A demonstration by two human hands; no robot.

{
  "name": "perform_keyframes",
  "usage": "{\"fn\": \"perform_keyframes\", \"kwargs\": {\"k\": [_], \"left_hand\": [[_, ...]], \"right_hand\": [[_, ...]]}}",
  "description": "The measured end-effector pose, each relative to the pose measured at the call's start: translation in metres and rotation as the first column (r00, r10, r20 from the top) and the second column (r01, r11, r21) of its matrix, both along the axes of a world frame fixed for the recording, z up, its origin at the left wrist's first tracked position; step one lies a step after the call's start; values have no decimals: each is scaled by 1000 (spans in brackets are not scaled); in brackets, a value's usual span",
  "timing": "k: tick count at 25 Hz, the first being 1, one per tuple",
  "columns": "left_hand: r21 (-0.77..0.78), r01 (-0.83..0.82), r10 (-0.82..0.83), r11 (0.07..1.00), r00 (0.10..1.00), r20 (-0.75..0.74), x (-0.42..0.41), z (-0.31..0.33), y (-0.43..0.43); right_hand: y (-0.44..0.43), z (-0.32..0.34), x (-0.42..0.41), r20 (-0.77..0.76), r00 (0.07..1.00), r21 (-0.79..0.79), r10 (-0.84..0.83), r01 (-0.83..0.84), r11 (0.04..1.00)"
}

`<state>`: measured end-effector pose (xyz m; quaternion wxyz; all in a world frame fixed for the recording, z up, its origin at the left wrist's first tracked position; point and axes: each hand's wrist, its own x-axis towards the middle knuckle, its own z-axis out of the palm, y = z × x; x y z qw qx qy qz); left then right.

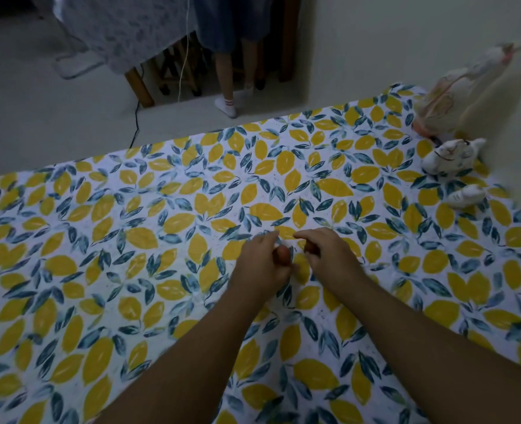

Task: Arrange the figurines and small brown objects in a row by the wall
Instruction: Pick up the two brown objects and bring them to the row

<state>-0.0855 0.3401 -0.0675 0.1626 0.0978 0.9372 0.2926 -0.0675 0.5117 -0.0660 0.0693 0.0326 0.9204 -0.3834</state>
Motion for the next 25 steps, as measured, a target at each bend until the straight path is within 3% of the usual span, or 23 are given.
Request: {"fn": "perform_keyframes", "kwargs": {"k": [3, 6, 9, 17, 20, 25], "left_hand": [[104, -48, 56, 993, 996, -73, 1, 2, 14], [154, -17, 28, 988, 997, -67, -3, 7, 39], [185, 133, -118, 974, 989, -91, -11, 15, 96], [247, 490, -469, 836, 872, -142, -16, 18, 304], [271, 553, -530, 788, 833, -161, -15, 10, 355], [302, 604, -581, 738, 796, -171, -18, -13, 388]], "right_hand": [[6, 1, 8, 22, 998, -54, -50, 52, 997], [36, 3, 18, 27, 977, -135, -210, 212, 968], [93, 10, 34, 20, 921, -155, -388, 387, 909], [250, 8, 85, -34, 620, -147, -784, 773, 617], [281, -2, 101, -30, 554, -168, -832, 818, 551], [300, -17, 113, -74, 545, -162, -835, 820, 549]]}}
